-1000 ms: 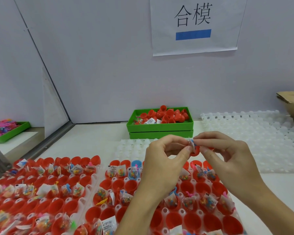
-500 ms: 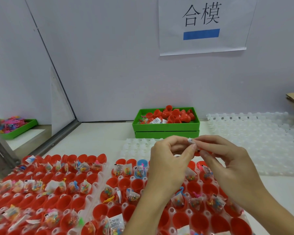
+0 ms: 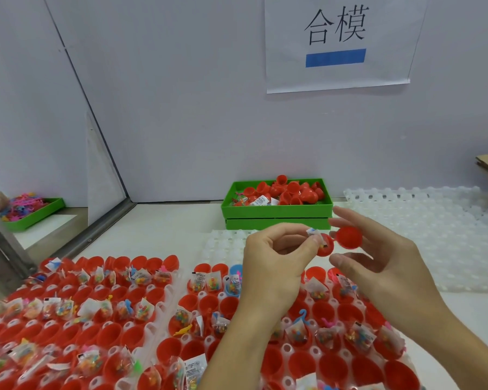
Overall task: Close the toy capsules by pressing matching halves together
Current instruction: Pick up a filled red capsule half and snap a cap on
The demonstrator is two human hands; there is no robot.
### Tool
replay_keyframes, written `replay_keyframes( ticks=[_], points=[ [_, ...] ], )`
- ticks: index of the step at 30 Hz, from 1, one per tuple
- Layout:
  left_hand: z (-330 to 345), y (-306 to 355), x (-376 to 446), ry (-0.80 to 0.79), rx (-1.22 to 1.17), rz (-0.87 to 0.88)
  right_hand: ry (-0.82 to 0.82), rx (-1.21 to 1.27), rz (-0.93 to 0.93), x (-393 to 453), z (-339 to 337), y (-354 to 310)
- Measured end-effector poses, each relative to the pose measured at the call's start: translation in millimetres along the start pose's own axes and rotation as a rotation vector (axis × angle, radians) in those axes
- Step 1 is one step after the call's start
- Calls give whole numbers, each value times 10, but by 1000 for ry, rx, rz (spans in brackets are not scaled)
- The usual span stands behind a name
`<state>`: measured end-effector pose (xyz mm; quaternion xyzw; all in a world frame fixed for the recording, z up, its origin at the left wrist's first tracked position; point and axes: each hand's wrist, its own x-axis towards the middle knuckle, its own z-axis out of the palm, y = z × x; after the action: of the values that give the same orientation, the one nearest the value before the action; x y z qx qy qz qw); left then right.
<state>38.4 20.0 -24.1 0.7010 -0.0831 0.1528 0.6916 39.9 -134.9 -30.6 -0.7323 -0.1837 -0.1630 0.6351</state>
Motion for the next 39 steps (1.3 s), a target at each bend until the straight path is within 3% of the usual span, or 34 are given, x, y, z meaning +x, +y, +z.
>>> replay_keyframes(
  ticks=[5,11,24,30,39],
  points=[
    [8,13,-4,4,-32,-37,35,64,88,41,-45,-15],
    [46,15,-28,13,100,57,85,155,44,30,7,-30],
    [67,22,-36,-11,257,188,102,462,217,45,54,52],
    [42,13,-25,21,285,198,8,339,102,12,18,-24],
    [80,-26,-38,-27,477,311,8,-43,-111,-32,81,29]
  ],
)
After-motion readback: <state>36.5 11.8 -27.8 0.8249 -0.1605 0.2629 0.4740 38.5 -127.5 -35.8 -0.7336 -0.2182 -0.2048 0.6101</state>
